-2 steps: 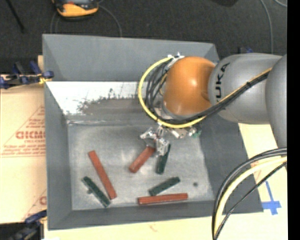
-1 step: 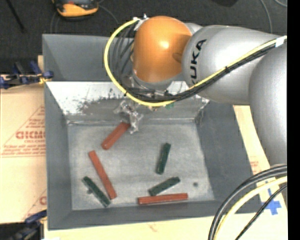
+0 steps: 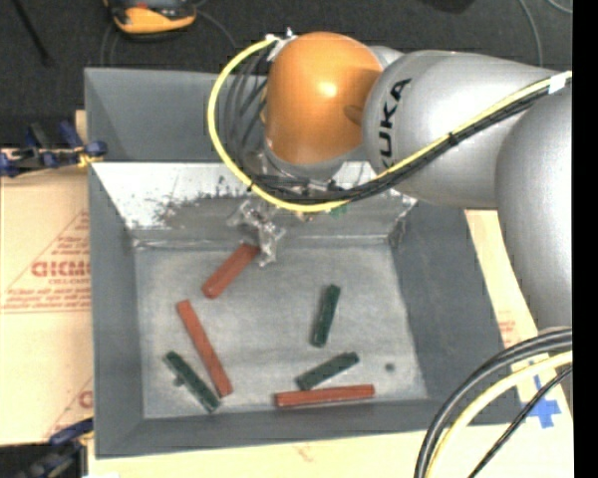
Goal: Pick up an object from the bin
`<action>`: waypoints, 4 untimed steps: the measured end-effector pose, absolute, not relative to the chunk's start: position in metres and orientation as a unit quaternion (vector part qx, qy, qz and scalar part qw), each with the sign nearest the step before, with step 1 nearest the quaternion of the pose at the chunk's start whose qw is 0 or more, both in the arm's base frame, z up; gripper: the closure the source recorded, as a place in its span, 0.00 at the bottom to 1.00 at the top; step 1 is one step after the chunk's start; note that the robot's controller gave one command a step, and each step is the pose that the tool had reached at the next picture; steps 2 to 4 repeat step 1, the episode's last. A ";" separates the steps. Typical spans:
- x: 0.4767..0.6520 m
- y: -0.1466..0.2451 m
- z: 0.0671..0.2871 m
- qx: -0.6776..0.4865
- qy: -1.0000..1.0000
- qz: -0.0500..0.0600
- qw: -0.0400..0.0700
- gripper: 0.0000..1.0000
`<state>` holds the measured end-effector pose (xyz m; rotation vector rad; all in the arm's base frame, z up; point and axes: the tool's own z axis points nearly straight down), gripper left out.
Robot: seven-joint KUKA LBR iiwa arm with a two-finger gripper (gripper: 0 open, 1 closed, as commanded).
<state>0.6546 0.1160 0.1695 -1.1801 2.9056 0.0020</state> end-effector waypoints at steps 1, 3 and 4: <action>0.650 0.110 0.222 -0.367 0.930 0.001 0.000 1.00; 0.650 0.110 0.222 -0.367 0.930 0.001 0.000 1.00; 0.650 0.110 0.222 -0.367 0.930 0.001 0.000 1.00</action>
Offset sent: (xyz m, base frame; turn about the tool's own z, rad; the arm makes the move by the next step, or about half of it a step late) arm -0.0573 -0.0476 -0.0995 0.0329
